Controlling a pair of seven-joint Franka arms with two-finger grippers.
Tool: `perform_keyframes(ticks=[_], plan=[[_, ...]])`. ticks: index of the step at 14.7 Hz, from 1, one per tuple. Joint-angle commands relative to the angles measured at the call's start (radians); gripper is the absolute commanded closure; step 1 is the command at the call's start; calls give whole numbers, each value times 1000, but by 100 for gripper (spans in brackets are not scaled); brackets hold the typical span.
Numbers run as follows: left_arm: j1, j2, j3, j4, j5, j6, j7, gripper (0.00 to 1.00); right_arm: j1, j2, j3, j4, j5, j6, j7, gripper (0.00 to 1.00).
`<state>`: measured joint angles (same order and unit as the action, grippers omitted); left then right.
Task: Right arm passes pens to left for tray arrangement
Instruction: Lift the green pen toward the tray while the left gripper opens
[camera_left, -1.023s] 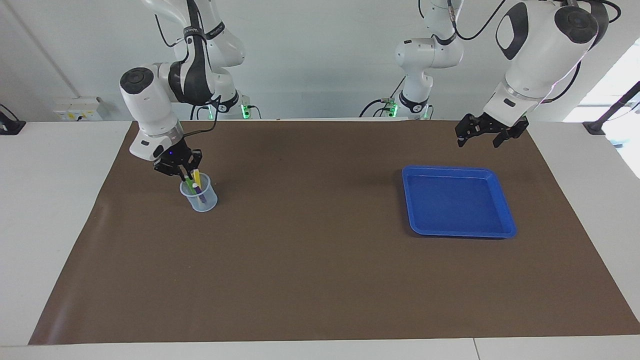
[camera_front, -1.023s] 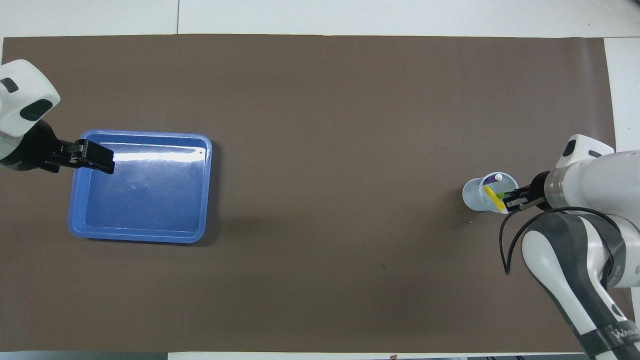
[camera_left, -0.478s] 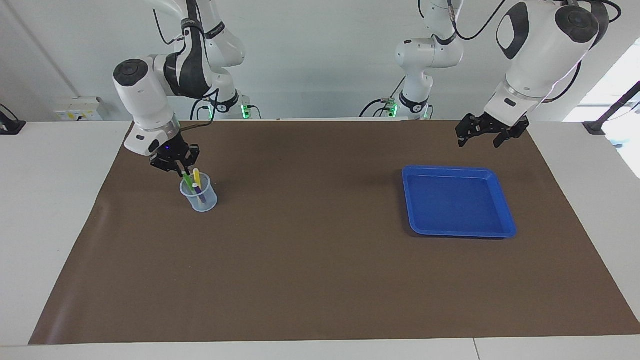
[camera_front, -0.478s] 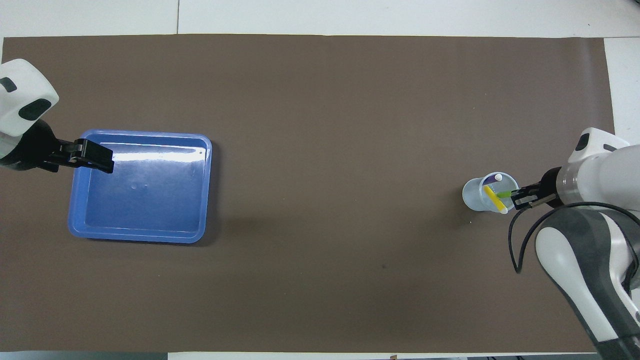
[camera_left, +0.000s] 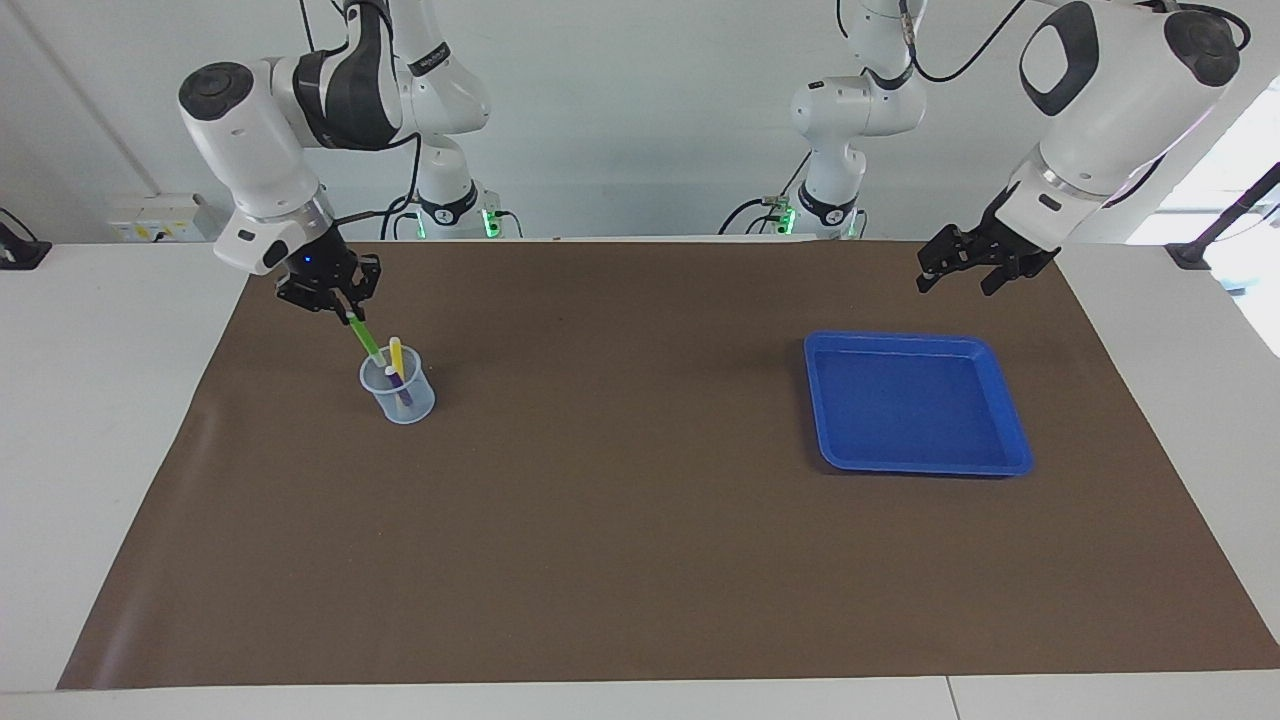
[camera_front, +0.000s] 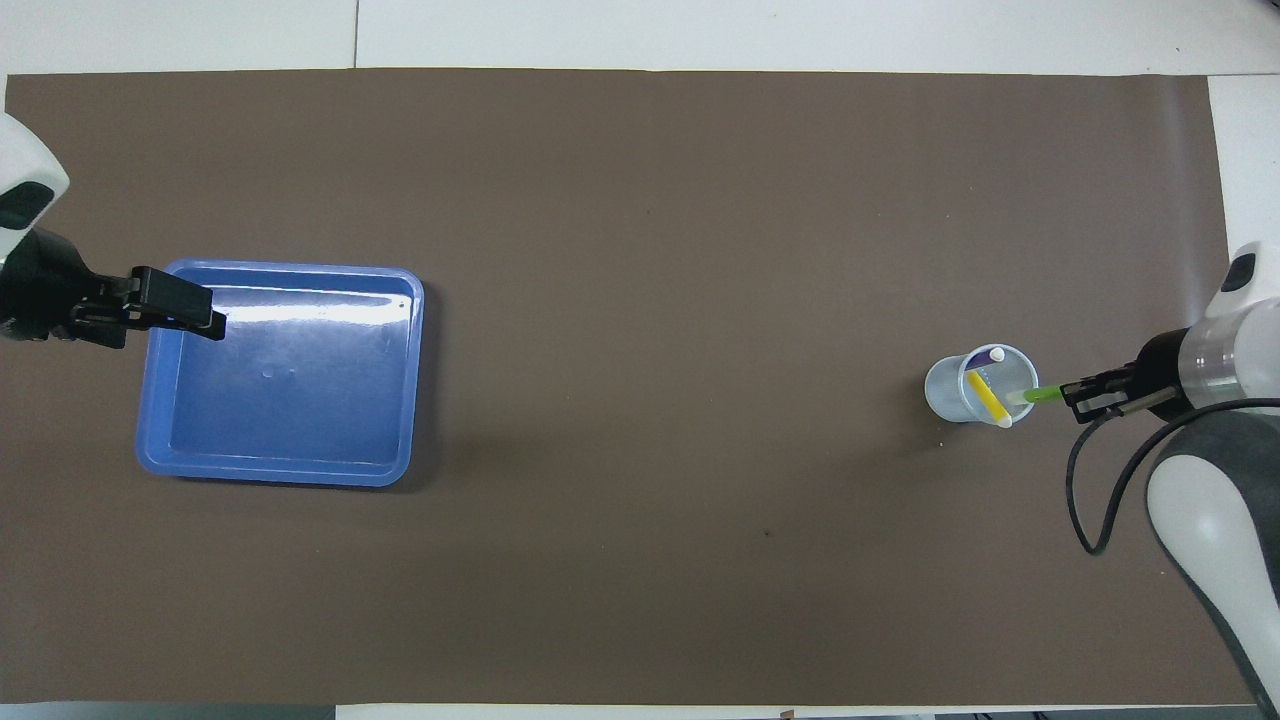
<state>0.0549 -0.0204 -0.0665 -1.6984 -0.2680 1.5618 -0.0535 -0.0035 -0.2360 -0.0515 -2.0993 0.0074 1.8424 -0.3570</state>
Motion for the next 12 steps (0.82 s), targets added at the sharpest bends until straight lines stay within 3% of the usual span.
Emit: perform_keyframes(ticks=[1,7,12], plan=[[14,-56,1,-86,-98,59,-89,0,-3,-6,-8,50,22,-75,-19,100],[40,-75,1,-141,-299,127,-270,0,0,-2,30,62,267,-58,65,100],[42,-78,1,-174,-408,150,-341,0,0,1,217,64,503,44,421,100]])
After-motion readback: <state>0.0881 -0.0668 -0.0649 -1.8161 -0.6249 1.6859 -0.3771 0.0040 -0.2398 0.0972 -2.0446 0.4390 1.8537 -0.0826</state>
